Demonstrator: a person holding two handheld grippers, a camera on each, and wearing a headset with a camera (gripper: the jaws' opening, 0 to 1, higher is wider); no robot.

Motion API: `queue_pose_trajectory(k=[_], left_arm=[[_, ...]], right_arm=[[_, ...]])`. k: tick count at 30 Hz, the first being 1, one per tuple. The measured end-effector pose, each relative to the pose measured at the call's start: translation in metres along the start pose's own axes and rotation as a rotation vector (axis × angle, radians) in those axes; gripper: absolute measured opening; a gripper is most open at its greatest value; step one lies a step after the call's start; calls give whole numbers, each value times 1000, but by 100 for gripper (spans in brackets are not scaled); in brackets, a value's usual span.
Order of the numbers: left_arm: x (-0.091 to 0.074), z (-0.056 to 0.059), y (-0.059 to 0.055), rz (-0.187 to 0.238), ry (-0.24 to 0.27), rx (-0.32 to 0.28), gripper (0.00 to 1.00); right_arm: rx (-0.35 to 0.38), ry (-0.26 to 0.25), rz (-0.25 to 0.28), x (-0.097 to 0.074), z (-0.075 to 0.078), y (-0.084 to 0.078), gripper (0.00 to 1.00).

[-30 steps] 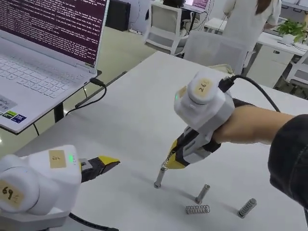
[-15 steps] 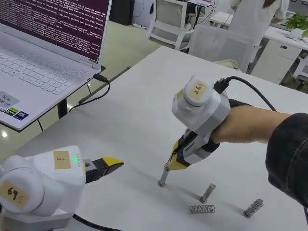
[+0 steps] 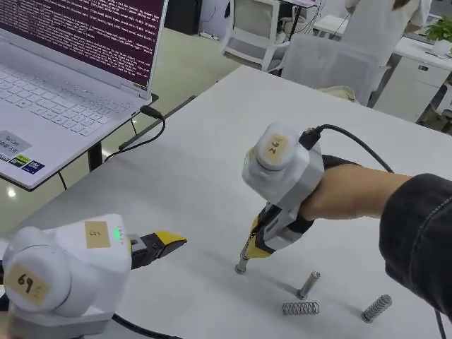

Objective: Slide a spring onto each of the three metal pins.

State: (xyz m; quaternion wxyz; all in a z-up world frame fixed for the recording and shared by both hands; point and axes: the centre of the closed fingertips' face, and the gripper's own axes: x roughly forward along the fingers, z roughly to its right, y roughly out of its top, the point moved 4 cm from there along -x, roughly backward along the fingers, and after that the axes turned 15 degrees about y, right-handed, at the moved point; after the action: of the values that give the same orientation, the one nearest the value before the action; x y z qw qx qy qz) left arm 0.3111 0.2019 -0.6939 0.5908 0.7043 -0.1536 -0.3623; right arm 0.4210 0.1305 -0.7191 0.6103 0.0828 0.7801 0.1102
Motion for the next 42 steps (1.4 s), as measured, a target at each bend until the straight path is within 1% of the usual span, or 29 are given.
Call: queue_pose_trajectory(k=[3, 11, 19, 27, 28, 29, 32, 35, 38, 42], left_arm=[[0, 1, -1, -3, -2, 1, 90], [1, 1, 0, -2, -4, -2, 90], [1, 1, 0, -4, -4, -3, 89], [0, 3, -1, -9, -7, -1, 89], [0, 3, -1, -7, -6, -3, 89], [0, 3, -1, -5, -6, -5, 89], [0, 2, -1, -6, -4, -5, 89], [1, 2, -1, -7, -6, -4, 89], [1, 3, -1, -7, -10, -4, 89], [3, 4, 0, -11, -18, 1, 88]], right_arm=[[-5, -6, -18, 6, 0, -2, 8], [-7, -12, -40, 16, 4, -5, 9], [-12, -18, -55, 21, 4, -7, 9], [-11, -18, -53, 22, 4, -7, 9], [-17, -20, -56, 22, 4, -7, 10], [-27, -34, -54, 21, 6, -5, 12], [-26, -30, -53, 20, 5, -5, 17], [-22, -37, -41, 18, 6, -7, 20], [-18, -34, -27, 15, 2, -8, 23], [-8, -51, -10, 8, 1, -10, 28]])
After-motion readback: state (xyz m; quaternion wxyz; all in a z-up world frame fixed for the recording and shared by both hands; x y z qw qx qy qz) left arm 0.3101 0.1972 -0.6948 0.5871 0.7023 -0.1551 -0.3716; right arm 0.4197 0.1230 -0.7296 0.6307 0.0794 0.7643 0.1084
